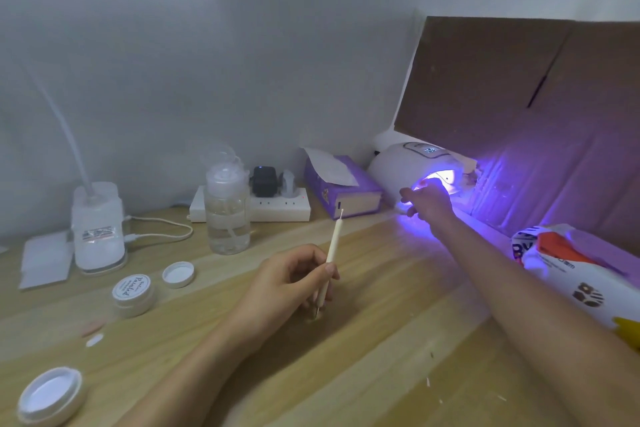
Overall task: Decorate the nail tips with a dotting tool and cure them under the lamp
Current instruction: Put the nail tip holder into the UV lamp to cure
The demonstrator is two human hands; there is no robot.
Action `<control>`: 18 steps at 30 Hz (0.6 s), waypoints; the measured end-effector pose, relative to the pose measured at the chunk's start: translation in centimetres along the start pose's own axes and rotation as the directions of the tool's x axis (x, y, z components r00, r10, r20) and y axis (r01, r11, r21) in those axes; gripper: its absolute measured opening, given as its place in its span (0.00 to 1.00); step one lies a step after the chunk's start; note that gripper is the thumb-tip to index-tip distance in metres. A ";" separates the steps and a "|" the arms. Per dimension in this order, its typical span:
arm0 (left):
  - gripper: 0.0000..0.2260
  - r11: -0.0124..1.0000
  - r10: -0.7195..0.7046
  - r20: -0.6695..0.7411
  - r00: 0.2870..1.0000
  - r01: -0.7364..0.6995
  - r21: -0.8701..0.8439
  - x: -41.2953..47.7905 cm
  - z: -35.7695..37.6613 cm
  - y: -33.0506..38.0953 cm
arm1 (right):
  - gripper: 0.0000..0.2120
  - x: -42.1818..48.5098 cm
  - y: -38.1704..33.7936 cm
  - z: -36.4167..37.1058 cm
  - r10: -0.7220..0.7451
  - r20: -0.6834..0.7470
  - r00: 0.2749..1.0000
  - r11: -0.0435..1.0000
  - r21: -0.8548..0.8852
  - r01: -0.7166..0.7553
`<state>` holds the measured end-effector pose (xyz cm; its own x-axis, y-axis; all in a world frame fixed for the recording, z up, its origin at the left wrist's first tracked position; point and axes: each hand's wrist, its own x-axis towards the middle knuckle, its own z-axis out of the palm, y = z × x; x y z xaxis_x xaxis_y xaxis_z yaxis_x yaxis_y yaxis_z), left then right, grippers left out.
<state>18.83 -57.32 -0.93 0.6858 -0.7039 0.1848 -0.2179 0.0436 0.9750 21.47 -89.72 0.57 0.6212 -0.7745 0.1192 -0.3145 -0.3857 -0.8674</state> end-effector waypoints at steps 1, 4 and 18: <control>0.08 1.000 -0.001 0.000 1.000 0.001 0.002 0.0 0.0 0.0 | 0.26 -0.1 -0.1 0.0 0.002 0.003 1.000 1.000 0.013 -0.002; 0.08 1.000 -0.001 0.000 1.000 0.001 0.012 0.0 0.0 0.0 | 0.28 -0.6 -0.1 0.0 0.019 0.021 1.000 0.999 0.044 -0.020; 0.08 1.000 -0.007 -0.016 1.000 0.007 0.008 0.1 0.1 -0.2 | 0.08 1.2 -2.5 -5.1 -0.282 -0.119 0.952 0.918 -0.320 0.232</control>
<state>18.83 -57.45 -1.09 0.6987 -0.6924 0.1798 -0.2184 0.0329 0.9753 19.32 -92.22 5.36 0.5951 -0.6880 0.4154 -0.3746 -0.6947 -0.6141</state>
